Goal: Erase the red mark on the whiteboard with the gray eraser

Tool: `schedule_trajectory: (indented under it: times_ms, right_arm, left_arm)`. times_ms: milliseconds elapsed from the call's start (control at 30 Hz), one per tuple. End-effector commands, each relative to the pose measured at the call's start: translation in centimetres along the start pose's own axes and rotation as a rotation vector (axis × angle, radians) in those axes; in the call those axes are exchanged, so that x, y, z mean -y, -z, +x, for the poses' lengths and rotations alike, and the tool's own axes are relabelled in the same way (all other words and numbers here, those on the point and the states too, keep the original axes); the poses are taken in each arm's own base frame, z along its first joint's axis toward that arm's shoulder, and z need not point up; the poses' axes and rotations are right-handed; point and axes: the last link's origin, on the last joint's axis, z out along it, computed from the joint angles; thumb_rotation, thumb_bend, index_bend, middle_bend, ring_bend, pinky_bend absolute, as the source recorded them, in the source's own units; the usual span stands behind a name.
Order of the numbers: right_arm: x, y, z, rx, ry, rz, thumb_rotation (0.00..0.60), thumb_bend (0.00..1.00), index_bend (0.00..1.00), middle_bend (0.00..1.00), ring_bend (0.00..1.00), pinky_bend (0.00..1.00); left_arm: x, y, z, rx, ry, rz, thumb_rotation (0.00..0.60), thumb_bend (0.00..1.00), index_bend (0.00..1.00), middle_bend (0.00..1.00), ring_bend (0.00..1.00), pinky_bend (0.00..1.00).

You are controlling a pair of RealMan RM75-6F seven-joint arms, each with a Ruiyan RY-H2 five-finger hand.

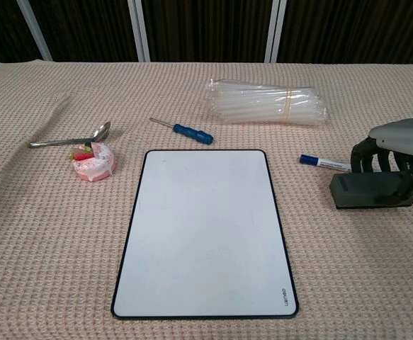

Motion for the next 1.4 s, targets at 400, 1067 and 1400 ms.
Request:
schedule_trajectory:
  times_ms: [400, 1067, 1400]
  right_arm:
    - [-0.9, 1.8, 2.1, -0.061, -0.056, 0.002, 0.600, 0.04, 0.02, 0.03, 0.07, 0.19]
    - [-7.7, 15.6, 2.9, -0.372, -0.172, -0.137, 0.600, 0.04, 0.00, 0.03, 0.07, 0.17]
    - [-9.2, 19.3, -0.8, -0.495, -0.215, -0.199, 0.600, 0.04, 0.00, 0.02, 0.07, 0.16]
  left_arm:
    - [0.0, 0.0, 0.0, 0.001, -0.001, 0.002, 0.600, 0.49, 0.17, 0.01, 0.00, 0.04]
    - [-0.2, 0.0, -0.1, -0.004, 0.006, -0.003, 0.600, 0.49, 0.17, 0.01, 0.00, 0.04]
    - [-0.3, 0.1, -0.1, -0.007, 0.008, -0.007, 0.600, 0.49, 0.17, 0.01, 0.00, 0.04]
